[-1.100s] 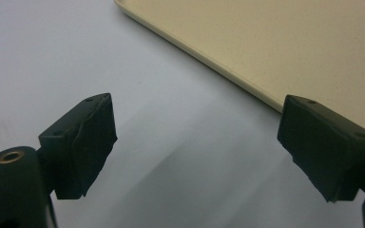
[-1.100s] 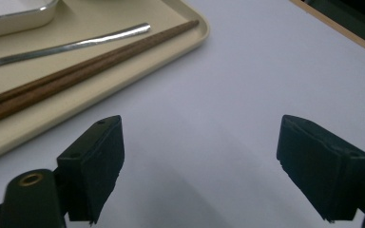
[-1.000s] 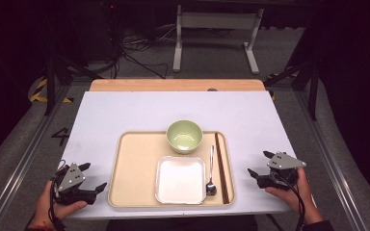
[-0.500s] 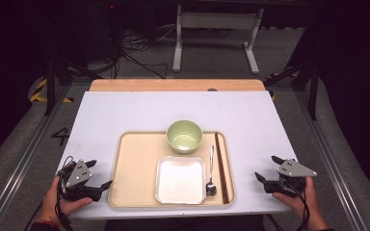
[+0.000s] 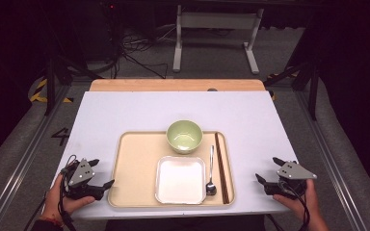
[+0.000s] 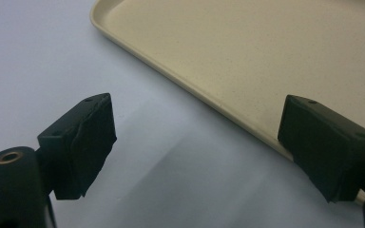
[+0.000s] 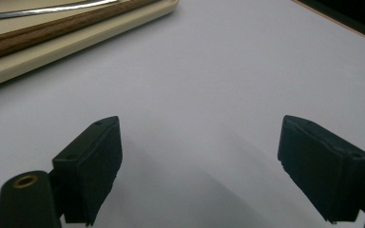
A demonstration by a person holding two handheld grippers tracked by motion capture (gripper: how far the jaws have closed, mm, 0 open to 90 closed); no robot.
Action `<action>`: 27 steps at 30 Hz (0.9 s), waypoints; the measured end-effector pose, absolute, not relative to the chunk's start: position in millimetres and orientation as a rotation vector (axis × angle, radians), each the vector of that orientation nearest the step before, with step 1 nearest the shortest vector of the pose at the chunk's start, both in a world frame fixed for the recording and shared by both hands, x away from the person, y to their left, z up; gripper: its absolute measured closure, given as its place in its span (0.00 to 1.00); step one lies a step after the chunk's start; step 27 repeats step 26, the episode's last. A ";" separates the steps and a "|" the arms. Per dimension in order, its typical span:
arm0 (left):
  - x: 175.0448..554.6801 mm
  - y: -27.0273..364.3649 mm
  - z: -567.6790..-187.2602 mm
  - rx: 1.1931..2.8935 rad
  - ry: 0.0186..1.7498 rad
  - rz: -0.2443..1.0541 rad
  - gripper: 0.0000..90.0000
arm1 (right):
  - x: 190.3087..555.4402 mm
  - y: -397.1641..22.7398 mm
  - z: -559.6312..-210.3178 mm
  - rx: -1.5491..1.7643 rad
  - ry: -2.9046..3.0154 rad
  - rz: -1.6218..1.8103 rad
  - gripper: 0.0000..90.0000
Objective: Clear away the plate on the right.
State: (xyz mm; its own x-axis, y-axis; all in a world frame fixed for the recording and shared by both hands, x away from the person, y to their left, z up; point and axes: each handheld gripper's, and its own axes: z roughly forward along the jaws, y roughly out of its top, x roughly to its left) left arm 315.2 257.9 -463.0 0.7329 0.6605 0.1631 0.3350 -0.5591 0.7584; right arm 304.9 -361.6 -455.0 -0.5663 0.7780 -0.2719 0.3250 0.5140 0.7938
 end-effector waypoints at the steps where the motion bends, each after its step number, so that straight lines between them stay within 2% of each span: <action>1: 314.8 257.9 -462.6 2.194 0.749 0.568 0.15 | 305.0 -361.4 -455.2 0.895 2.132 0.934 0.17; 27: 314.6 261.6 -459.2 2.160 0.772 0.582 0.15 | 306.2 -359.6 -453.9 0.893 2.117 0.941 0.16</action>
